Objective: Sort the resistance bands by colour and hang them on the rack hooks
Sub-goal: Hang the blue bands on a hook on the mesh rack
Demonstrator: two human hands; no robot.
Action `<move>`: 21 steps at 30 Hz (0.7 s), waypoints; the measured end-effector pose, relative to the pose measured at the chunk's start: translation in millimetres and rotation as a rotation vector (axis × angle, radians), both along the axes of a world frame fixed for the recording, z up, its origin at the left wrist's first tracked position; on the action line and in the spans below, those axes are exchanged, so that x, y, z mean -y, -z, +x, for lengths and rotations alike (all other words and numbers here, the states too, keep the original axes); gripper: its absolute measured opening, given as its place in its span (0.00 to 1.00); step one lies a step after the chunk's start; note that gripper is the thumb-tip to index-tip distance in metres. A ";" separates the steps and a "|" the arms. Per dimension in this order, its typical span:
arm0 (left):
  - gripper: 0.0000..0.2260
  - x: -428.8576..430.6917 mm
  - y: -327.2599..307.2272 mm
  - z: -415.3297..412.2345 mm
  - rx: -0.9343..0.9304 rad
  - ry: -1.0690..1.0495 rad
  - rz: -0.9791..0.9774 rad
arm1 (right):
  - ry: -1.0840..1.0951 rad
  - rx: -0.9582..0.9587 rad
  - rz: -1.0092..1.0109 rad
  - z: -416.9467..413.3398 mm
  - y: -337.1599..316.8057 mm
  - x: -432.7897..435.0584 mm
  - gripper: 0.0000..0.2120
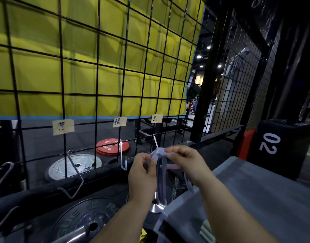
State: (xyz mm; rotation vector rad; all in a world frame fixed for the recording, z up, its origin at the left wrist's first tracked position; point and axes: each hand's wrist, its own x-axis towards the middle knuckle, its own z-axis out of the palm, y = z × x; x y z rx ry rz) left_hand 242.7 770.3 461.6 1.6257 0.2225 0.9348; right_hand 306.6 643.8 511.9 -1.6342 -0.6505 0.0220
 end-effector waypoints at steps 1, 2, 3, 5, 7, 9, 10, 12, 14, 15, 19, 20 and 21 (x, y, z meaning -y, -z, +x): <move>0.05 0.2 -1.3 2.4 -0.004 -0.036 0.002 | 0.010 0.015 0.006 1.1 -1.3 -3.9 0.08; 0.05 0.0 -2.3 5.4 -0.011 -0.075 0.013 | 0.018 0.023 0.008 1.9 -3.2 -8.4 0.08; 0.05 0.0 -3.7 7.9 -0.014 -0.114 0.030 | 0.033 0.040 -0.001 4.1 -4.5 -11.9 0.08; 0.04 -0.1 -5.8 14.7 -0.011 -0.173 0.056 | 0.064 0.075 -0.029 9.9 -7.0 -19.0 0.08; 0.04 -1.1 -6.5 22.9 0.000 -0.203 0.070 | 0.115 0.113 -0.075 17.6 -7.5 -24.4 0.09; 0.04 -1.9 -6.7 30.1 0.017 -0.223 0.089 | 0.155 0.138 -0.107 22.1 -6.5 -29.5 0.09; 0.05 -2.1 -6.9 32.6 0.024 -0.229 0.095 | 0.166 0.123 -0.096 22.9 -5.2 -31.7 0.10; 0.07 -2.3 -8.9 35.2 0.040 -0.239 0.105 | 0.169 0.074 -0.062 25.1 -1.9 -36.0 0.12; 0.08 -3.9 -10.3 36.8 0.059 -0.244 0.117 | 0.164 0.073 -0.073 27.9 1.8 -38.7 0.14; 0.07 -5.3 -11.1 37.4 0.063 -0.248 0.125 | 0.167 0.088 -0.081 30.4 4.0 -39.8 0.15; 0.07 -8.4 -15.6 37.6 0.005 -0.258 0.187 | 0.196 0.157 -0.138 36.2 11.7 -42.5 0.14; 0.07 -8.3 -16.2 37.1 -0.027 -0.263 0.210 | 0.204 0.166 -0.158 37.1 13.3 -42.8 0.14; 0.07 -7.8 -17.2 36.4 -0.064 -0.268 0.228 | 0.211 0.167 -0.175 38.8 15.1 -42.9 0.15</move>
